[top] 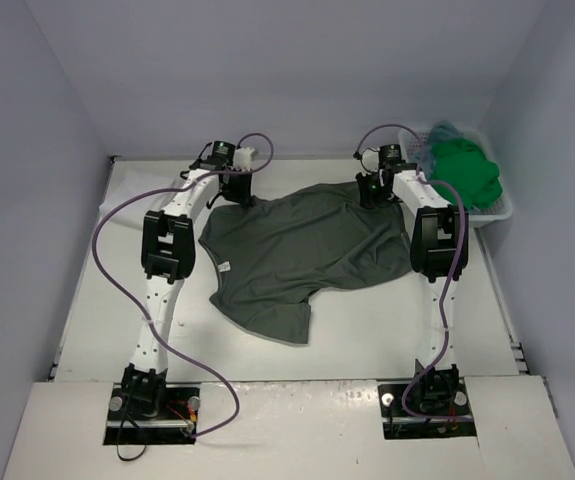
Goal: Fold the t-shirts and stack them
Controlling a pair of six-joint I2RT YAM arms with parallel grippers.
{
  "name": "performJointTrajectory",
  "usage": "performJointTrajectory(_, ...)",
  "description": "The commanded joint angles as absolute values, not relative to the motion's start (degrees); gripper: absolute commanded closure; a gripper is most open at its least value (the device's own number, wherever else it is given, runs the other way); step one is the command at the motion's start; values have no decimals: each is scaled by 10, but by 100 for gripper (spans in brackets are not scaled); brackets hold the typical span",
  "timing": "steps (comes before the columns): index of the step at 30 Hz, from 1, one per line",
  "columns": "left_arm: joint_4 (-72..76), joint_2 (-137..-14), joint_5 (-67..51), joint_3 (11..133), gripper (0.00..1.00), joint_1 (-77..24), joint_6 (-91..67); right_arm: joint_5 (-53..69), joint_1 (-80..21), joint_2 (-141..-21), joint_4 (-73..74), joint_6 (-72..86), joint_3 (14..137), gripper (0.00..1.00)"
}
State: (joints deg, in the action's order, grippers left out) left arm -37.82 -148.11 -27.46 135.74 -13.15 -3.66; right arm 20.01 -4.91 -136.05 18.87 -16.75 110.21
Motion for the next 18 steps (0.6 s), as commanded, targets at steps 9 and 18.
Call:
performJointTrajectory(9,-113,-1233,-56,1153,100,-148,-11,222,-48,-1329,206,-171,1090,97)
performJointTrajectory(18,-95,-1198,-85,1098,100,-184,-2,226,-49,-1328,207,-173,1089,97)
